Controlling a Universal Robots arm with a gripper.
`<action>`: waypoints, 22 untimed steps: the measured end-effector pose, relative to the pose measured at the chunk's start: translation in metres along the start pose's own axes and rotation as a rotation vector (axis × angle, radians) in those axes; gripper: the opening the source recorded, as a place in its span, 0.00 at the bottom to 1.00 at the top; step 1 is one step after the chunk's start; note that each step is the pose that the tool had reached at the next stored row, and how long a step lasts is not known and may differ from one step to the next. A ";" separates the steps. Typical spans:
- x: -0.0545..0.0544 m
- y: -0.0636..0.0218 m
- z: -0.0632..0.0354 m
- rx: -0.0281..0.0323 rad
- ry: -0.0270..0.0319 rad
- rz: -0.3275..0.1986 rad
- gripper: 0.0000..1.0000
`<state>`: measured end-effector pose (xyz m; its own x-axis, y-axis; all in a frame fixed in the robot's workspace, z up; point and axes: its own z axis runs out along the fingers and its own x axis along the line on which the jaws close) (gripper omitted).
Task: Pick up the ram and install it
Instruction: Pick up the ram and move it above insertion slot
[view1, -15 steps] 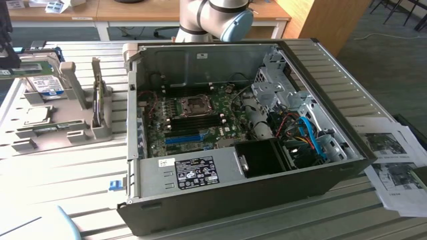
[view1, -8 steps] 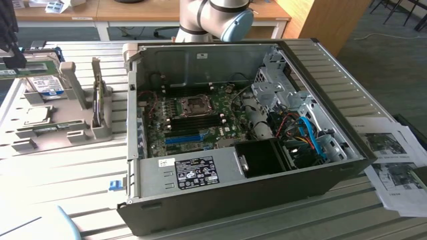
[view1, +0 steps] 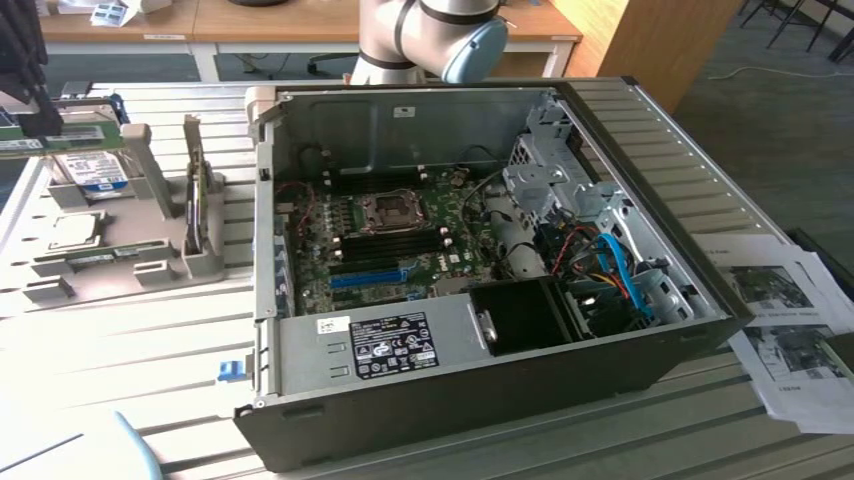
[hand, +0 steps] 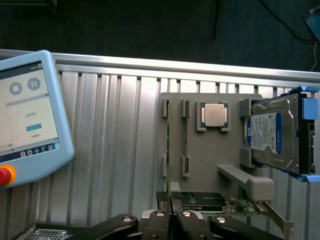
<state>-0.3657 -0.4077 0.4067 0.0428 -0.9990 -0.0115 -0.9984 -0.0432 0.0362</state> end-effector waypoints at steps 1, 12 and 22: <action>0.000 -0.0009 -0.0001 0.0000 0.0001 0.000 0.11; 0.001 -0.0131 -0.0005 0.0000 0.0000 0.000 0.11; 0.001 -0.0262 -0.0010 -0.0001 0.0001 0.000 0.11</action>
<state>-0.3394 -0.4077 0.4068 0.0430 -0.9990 -0.0114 -0.9984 -0.0434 0.0363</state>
